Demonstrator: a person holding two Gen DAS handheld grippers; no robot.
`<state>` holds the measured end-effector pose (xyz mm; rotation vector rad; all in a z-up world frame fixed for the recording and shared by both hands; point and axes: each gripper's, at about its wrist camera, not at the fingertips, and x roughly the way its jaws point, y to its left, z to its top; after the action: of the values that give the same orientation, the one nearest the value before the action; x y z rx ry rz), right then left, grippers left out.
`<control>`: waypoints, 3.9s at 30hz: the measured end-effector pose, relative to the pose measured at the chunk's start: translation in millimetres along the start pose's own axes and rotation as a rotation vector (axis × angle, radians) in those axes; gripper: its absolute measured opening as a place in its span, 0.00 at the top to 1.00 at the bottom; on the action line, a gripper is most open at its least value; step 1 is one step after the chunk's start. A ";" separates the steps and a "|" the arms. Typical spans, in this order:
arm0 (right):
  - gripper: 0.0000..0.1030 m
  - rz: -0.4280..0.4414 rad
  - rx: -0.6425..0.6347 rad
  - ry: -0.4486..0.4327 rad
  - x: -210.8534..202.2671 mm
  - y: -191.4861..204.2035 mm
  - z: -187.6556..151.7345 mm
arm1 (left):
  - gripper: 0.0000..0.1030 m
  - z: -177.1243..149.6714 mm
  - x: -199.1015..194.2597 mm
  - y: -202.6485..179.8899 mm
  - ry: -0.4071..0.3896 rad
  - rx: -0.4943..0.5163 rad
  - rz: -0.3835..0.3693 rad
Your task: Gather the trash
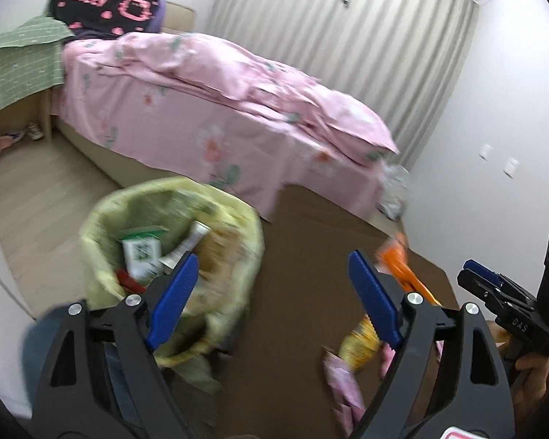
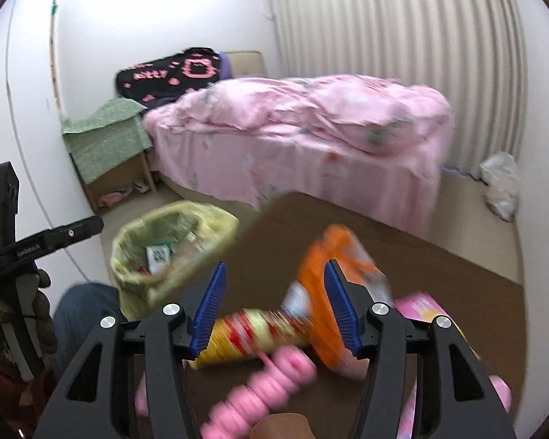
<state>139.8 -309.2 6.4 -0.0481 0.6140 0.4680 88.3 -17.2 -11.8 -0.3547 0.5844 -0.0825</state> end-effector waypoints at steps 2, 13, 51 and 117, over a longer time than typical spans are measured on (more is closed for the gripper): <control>0.49 -0.040 0.003 0.006 -19.9 -17.5 -17.5 | 0.23 -10.9 4.5 -20.7 0.029 0.041 -0.033; 0.49 -0.279 0.131 0.004 -73.4 -91.8 -96.4 | 0.23 -59.3 34.7 -102.5 0.205 0.259 -0.180; 0.92 -0.082 0.224 0.165 -39.3 -57.8 -172.1 | 0.33 -72.1 55.5 -49.2 0.374 0.103 -0.108; 0.80 -0.174 0.216 0.224 -38.1 -41.0 -182.7 | 0.83 -83.9 38.1 -52.8 0.345 0.170 -0.056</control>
<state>30.9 -394.4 -125.6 0.0518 0.8702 0.2264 74.9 -98.8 -78.4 -0.1912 0.9021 -0.2492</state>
